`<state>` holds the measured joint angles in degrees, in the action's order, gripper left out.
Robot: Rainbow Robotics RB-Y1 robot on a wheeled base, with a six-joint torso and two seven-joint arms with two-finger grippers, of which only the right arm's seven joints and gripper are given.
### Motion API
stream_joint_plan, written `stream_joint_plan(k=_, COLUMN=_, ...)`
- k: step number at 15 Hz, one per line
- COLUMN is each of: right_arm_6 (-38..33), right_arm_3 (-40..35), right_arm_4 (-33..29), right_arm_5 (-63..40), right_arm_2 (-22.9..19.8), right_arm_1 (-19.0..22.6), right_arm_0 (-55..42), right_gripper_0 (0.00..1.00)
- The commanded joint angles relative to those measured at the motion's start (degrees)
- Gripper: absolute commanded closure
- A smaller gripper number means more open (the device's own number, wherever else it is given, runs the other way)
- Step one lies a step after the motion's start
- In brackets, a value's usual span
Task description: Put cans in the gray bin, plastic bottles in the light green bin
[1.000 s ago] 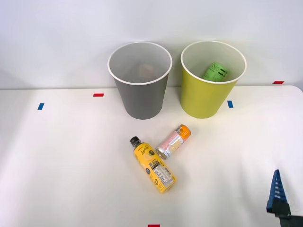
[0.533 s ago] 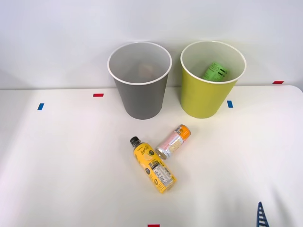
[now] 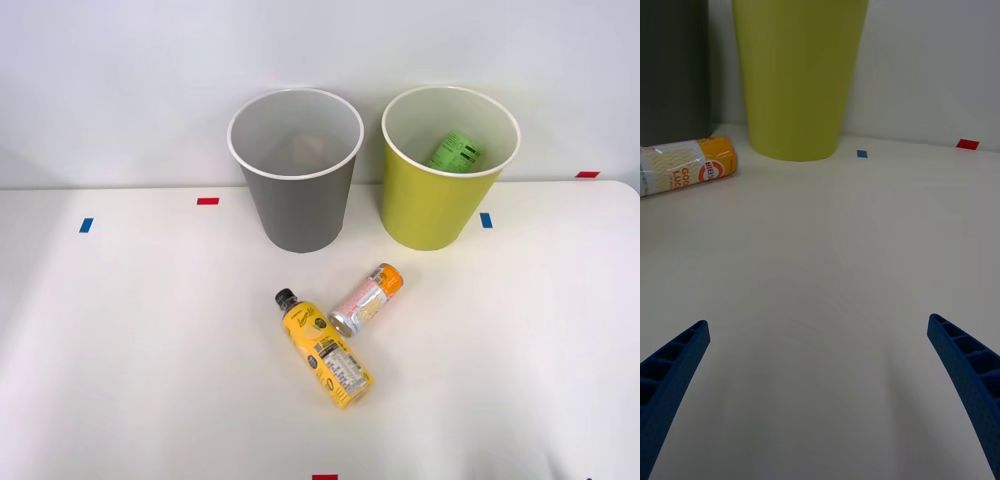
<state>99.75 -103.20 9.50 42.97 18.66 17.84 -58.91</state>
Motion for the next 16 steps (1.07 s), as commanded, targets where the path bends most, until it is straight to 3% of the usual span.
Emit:
stream_joint_plan(k=1, right_arm_6=0.01, right_arm_3=0.02, right_arm_4=-1.68, right_arm_5=0.01, right_arm_2=1.47, right_arm_1=-0.70, right_arm_0=0.02, right_gripper_0=0.00)
stream_joint_plan(k=16, right_arm_6=-0.35, right_arm_3=0.02, right_arm_4=-2.56, right_arm_5=0.01, right_arm_2=1.29, right_arm_1=-1.49, right_arm_0=0.11, right_gripper_0=0.00)
